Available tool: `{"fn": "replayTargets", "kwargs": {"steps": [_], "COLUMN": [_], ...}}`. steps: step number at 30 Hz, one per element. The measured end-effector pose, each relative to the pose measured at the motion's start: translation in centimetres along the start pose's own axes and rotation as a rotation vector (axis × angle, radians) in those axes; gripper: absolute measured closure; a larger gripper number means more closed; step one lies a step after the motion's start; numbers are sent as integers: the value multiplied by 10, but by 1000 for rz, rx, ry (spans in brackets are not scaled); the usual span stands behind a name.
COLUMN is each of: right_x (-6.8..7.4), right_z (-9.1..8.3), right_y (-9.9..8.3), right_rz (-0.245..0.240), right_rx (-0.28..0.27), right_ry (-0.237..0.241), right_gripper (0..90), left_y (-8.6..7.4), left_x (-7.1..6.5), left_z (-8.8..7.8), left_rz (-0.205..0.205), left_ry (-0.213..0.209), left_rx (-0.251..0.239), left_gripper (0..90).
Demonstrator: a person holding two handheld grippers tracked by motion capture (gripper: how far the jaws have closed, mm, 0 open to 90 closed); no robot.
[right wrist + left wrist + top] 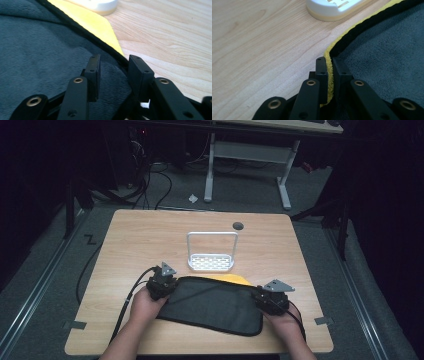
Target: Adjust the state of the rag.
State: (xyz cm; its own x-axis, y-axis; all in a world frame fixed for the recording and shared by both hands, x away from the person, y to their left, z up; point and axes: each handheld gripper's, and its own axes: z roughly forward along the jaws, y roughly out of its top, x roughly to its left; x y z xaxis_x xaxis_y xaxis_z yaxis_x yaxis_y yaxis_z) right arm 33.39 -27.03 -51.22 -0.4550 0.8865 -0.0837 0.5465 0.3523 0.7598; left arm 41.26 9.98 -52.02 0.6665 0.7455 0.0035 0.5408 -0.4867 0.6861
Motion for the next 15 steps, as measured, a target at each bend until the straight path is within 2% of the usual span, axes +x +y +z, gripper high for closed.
{"fn": "replayTargets", "kwargs": {"steps": [2, 4, 6, 8, 10, 12, 13, 14, 15], "right_x": [5, 8, 8, 8, 4, 2, 1, 1, 1], "right_z": [-1, -1, 0, 1, 4, 6, 6, 5, 5], "right_y": [0, 0, 0, -1, -3, -4, -4, -4, -4], "right_rz": [-11, -10, -17, -20, -8, 2, 7, 10, 10], "right_rx": [-2, 4, 8, 20, 36, 43, 44, 42, 42], "right_ry": [4, 12, 13, 11, 8, 5, 4, 1, 1], "right_gripper": [629, 629, 629, 631, 633, 633, 633, 633, 633], "left_y": [0, -7, -10, -22, -34, -42, -41, -37, -37], "left_x": [-2, -12, -16, -29, -40, -45, -42, -38, -38], "left_z": [-2, -11, -14, -25, -34, -40, -46, -50, -50], "left_rz": [10, 14, 20, 16, -12, -54, -76, -62, -62], "left_ry": [-8, -50, -60, -114, -182, -248, -273, -236, -236], "left_rx": [14, 34, 37, 36, 27, 13, -22, -49, -49], "left_gripper": [839, 840, 839, 839, 833, 832, 832, 832, 832]}}
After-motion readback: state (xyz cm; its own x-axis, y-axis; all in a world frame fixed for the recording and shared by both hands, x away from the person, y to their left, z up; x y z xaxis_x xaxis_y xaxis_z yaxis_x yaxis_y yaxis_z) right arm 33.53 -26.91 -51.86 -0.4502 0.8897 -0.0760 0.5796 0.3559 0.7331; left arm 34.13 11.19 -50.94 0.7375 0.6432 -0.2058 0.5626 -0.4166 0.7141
